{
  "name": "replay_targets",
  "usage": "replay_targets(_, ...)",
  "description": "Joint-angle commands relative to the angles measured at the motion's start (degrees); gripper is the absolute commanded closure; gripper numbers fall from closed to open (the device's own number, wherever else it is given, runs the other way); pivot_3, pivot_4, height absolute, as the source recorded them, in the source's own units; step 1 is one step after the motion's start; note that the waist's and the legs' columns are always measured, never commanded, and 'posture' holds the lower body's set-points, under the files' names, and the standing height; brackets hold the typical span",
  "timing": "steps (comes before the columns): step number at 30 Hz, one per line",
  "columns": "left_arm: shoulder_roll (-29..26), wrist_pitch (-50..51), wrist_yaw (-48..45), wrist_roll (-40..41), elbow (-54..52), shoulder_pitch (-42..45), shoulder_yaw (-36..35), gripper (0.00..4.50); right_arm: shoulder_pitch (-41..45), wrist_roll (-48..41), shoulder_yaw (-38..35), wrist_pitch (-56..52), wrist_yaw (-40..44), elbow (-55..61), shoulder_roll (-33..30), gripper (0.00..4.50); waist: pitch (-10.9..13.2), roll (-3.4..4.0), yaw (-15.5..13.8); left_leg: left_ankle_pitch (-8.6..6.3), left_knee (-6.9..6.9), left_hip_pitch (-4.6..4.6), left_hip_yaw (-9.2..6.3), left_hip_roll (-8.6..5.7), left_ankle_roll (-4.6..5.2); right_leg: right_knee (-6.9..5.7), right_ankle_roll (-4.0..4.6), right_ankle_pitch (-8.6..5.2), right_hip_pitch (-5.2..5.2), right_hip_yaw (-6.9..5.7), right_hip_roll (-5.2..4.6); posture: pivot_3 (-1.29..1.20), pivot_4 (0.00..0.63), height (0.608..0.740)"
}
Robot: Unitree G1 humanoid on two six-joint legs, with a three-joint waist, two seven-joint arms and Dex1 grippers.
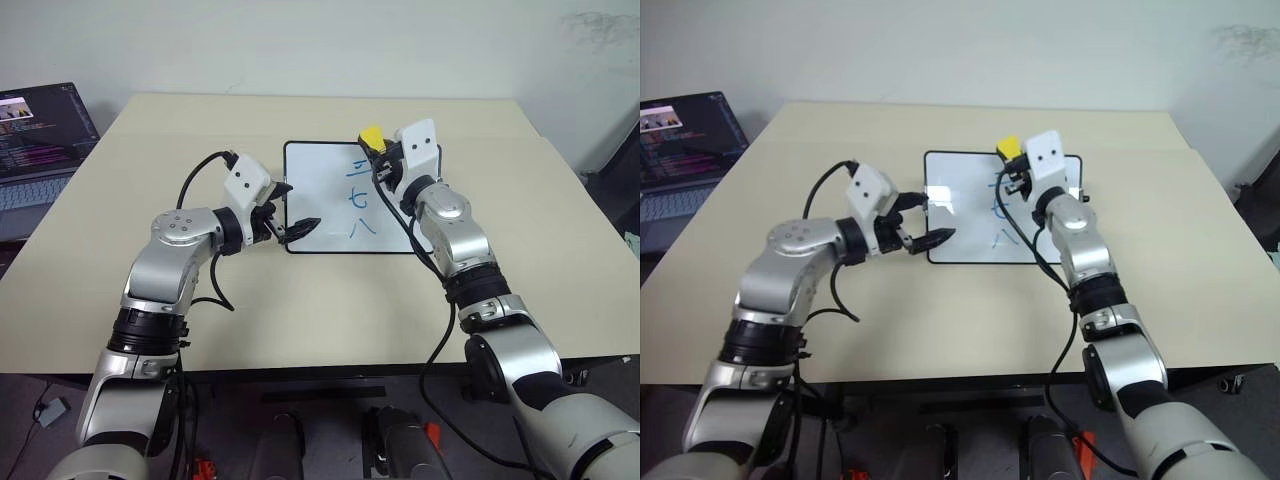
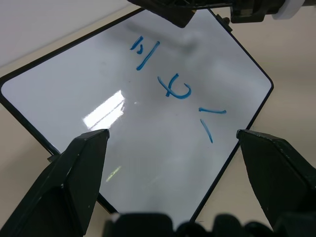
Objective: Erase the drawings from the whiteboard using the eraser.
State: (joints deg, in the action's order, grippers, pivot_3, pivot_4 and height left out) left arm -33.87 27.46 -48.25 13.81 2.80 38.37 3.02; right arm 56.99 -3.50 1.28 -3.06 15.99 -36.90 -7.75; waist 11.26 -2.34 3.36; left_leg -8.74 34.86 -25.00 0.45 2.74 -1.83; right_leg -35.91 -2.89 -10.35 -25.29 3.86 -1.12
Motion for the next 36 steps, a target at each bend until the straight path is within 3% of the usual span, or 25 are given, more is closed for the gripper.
replay_targets(1,-2.83,0.33,-2.4,-0.13,-3.34,1.21,0.0,0.0,1.69,-0.06,-0.92,1.09,0.05,1.45,-0.32,3.53,0.0,0.0,0.06,0.0,0.0,0.04,0.0,0.0,0.0,-0.05,0.04,-0.03,0.0,0.0,0.01,0.0,0.15,0.74)
replay_targets(11,-3.47,-0.95,-3.5,-1.01,-1.8,2.5,0.34,0.0,1.99,0.67,-0.85,0.8,-0.36,0.33,-0.93,3.53,0.0,0.0,0.09,0.0,0.0,0.08,-0.06,0.01,0.0,-0.08,0.07,-0.06,0.01,-0.02,0.04,0.0,0.15,0.74)
replay_targets(36,-3.75,0.3,-2.06,-1.23,-3.48,-0.81,0.14,0.0,9.59,7.58,1.92,2.94,-5.4,-17.26,2.56,3.53,0.0,0.0,1.1,0.01,0.01,0.12,-0.08,0.0,0.02,-0.12,0.08,-0.06,0.03,-0.01,0.04,0.0,0.15,0.74)
